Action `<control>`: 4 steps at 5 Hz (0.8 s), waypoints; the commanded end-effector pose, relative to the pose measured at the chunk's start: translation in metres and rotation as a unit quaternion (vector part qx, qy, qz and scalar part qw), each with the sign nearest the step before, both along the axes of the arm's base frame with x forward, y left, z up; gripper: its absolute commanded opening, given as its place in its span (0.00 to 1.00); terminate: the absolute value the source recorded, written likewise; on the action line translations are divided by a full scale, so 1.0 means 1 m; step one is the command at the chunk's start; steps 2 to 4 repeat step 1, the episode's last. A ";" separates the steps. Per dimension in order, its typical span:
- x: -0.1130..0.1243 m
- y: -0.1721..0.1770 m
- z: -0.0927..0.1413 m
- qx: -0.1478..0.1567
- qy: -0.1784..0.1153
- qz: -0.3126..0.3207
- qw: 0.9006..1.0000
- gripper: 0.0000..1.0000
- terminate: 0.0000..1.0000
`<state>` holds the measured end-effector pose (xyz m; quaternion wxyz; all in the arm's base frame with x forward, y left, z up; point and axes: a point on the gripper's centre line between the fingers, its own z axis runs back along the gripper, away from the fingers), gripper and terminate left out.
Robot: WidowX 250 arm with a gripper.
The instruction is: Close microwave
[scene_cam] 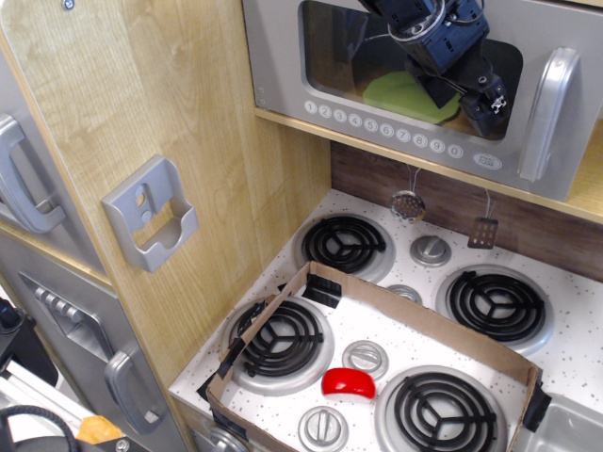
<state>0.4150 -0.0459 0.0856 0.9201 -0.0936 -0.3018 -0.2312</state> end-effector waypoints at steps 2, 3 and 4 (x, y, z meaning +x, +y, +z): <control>0.011 -0.010 0.028 0.000 -0.031 -0.002 1.000 1.00 1.00; 0.011 -0.010 0.028 0.000 -0.031 -0.002 1.000 1.00 1.00; 0.011 -0.010 0.028 0.000 -0.031 -0.002 1.000 1.00 1.00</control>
